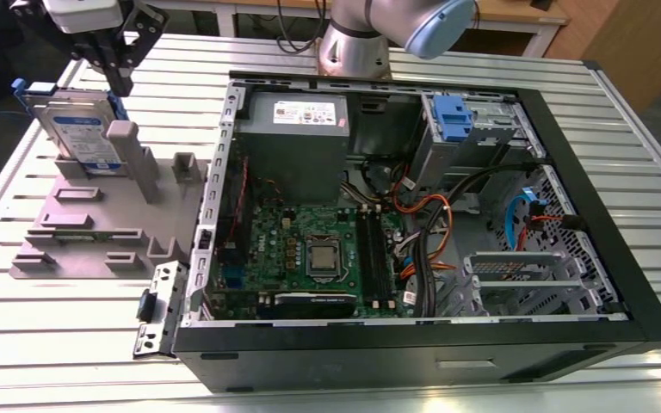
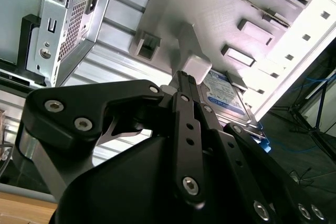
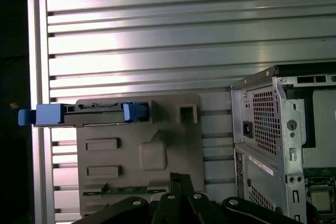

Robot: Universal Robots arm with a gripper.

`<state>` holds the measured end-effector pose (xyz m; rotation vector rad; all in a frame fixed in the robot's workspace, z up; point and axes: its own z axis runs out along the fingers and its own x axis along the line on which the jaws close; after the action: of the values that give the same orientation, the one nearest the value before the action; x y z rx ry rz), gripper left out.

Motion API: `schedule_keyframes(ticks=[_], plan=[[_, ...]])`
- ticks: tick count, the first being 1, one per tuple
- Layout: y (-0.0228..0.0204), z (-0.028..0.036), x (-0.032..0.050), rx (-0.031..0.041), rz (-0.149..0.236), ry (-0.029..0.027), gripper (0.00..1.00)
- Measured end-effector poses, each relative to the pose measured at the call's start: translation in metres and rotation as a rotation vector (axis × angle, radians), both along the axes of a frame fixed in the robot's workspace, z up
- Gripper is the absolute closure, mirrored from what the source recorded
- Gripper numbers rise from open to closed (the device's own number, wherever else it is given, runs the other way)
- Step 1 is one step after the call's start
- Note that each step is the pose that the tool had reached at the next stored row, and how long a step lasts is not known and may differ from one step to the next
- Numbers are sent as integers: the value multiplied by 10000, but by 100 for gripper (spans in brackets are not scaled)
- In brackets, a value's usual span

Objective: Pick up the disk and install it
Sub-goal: 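Reach for the disk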

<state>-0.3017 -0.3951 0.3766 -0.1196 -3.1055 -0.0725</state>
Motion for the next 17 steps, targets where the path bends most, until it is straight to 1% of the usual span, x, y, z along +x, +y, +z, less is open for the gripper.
schedule_keyframes(ticks=[6, 17], plan=[[0, 0, -11, 0, 0, 0, 89], [0, -2, -59, 0, 0, 0, 89]])
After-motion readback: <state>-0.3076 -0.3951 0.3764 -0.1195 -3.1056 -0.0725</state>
